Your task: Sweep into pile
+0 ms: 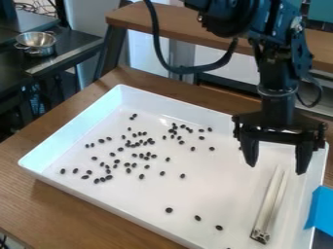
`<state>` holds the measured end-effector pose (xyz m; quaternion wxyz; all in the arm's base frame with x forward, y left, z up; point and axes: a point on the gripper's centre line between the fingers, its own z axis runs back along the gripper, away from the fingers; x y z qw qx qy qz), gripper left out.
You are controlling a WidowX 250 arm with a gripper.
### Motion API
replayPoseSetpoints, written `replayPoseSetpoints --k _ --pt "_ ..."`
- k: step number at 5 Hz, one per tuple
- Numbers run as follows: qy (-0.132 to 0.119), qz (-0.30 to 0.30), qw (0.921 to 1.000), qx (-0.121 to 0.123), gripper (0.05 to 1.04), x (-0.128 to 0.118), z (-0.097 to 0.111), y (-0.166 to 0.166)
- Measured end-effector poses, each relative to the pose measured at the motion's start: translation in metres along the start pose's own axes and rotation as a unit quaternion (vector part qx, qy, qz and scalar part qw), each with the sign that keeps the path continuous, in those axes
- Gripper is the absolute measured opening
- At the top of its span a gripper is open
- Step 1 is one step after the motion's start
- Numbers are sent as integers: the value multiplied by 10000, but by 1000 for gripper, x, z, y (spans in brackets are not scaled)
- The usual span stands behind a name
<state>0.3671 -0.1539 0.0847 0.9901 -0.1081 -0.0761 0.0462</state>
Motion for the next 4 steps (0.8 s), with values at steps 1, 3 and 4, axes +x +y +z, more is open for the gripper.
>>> replayPoseSetpoints --k 1,3,4 --pt "179 61 9998 80 999 -4 -13 4" --pt "127 149 9998 88 999 -1 -19 4" --pt "116 160 9998 92 999 -1 -24 5"
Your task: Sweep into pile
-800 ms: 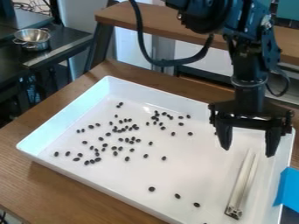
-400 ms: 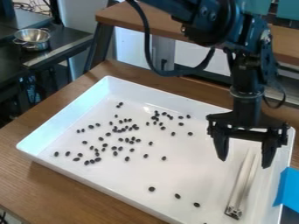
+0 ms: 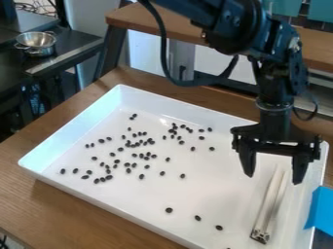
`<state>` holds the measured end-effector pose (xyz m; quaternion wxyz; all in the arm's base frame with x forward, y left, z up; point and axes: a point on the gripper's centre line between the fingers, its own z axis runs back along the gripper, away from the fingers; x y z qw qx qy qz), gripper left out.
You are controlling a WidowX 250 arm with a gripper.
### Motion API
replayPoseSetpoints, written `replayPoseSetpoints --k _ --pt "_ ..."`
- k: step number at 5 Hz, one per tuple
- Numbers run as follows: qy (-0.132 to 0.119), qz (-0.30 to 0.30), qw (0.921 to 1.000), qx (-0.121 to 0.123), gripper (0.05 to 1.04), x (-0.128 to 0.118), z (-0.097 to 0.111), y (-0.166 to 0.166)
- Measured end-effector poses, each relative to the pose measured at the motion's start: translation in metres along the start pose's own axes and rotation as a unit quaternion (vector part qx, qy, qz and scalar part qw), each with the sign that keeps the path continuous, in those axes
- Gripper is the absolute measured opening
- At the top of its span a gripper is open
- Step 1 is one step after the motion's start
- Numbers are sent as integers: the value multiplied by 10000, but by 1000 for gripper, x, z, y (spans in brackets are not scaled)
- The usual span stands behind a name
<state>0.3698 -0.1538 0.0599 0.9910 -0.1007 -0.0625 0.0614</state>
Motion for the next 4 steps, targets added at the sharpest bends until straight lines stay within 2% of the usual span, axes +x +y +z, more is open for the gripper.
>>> replayPoseSetpoints --k 2,3,4 --pt "48 95 9998 154 999 0 -25 8" --pt "21 129 9998 176 974 1 -30 9" --pt "-49 69 9999 148 668 3 -31 9"
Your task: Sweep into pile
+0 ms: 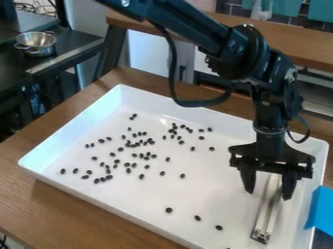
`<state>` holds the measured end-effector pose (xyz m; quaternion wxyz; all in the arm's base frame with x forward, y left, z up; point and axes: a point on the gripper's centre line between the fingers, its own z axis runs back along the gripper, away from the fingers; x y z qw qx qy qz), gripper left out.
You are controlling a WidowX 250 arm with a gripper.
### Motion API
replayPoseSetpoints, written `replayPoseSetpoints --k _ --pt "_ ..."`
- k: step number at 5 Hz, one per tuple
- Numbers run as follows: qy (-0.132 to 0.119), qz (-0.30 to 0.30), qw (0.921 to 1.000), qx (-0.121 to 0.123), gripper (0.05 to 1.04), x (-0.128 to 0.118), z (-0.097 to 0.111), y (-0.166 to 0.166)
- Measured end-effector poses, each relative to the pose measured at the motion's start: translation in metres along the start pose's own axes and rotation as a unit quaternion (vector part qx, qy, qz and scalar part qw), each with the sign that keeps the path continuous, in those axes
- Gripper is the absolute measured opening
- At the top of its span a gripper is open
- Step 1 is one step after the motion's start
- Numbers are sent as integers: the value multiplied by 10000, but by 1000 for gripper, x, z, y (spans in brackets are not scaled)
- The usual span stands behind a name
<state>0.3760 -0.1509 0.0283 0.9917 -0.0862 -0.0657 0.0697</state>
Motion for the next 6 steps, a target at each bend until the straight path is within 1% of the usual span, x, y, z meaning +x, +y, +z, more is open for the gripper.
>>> replayPoseSetpoints --k 1,2,3,4,5,6 --pt "93 -2 10000 -15 397 -5 -3 3" --pt "296 -4 9996 -6 380 -9 -1 10" --pt "394 180 9991 -6 379 -3 3 23" --pt "361 308 9989 -51 379 13 11 45" --pt "243 273 9993 10 379 20 10 67" --pt "188 241 9995 28 379 18 4 85"
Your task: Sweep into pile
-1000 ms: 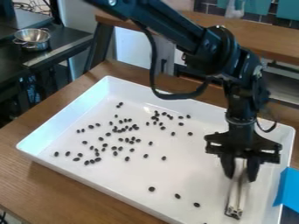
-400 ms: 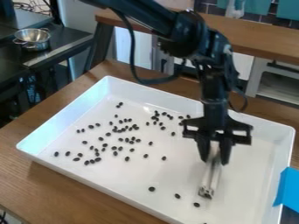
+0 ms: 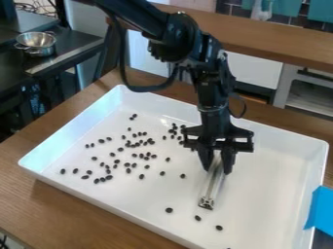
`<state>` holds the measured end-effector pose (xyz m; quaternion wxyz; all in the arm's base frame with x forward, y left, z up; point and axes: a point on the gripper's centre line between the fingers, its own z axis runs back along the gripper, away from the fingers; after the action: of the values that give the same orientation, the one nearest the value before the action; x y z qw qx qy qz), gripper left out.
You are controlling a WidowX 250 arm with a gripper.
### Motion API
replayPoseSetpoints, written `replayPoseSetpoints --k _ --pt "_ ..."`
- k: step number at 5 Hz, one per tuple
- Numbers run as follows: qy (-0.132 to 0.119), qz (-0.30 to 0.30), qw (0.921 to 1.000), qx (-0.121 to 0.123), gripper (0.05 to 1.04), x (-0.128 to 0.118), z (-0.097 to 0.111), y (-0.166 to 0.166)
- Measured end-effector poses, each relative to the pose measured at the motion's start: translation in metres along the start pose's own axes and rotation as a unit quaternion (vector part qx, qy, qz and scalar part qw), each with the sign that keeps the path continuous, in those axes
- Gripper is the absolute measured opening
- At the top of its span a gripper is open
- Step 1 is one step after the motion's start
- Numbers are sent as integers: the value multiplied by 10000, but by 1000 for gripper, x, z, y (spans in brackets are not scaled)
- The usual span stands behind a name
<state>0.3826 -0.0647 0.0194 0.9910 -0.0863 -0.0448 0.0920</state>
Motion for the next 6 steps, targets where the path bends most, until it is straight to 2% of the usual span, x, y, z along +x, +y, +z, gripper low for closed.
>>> replayPoseSetpoints --k 1,4,6 --pt "-151 -94 9998 62 379 -2 -1 15" --pt "55 -283 9991 302 379 2 15 102" --pt "-14 -302 9986 428 379 9 28 171"
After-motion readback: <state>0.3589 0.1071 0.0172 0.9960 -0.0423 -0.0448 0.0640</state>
